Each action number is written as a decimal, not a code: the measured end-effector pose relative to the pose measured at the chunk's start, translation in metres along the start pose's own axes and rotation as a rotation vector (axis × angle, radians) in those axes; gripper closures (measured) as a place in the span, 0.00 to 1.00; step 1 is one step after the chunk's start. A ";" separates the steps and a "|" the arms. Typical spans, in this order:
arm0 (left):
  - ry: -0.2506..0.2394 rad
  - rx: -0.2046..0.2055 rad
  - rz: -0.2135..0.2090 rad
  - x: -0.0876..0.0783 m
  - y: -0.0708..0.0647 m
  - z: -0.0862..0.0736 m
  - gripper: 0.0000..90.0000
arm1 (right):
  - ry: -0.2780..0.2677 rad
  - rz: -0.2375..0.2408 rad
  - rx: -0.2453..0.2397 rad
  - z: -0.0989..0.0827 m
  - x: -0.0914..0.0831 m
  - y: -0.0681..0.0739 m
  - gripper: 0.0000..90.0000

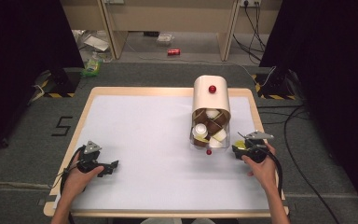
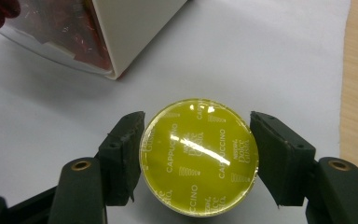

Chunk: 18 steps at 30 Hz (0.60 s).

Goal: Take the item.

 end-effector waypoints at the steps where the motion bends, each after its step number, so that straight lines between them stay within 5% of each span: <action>1: 0.000 -0.001 0.000 0.000 0.000 0.000 0.00 | 0.001 0.001 0.000 0.000 0.000 0.000 0.42; 12: 0.000 0.000 0.000 0.000 0.000 0.000 0.00 | 0.006 0.005 -0.001 -0.001 0.002 0.001 0.42; 18: -0.001 -0.001 0.000 0.000 0.000 0.000 0.00 | 0.007 0.014 0.025 -0.001 0.001 0.001 0.32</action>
Point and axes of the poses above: each handheld gripper's, and its own axes: x roughly forward along the jaws, z roughly out of its top, y roughly to its left, the point moved 1 cm from there along x, roughly forward along the jaws, and after that the axes turned 8 degrees about -x, right-handed, at the moved point
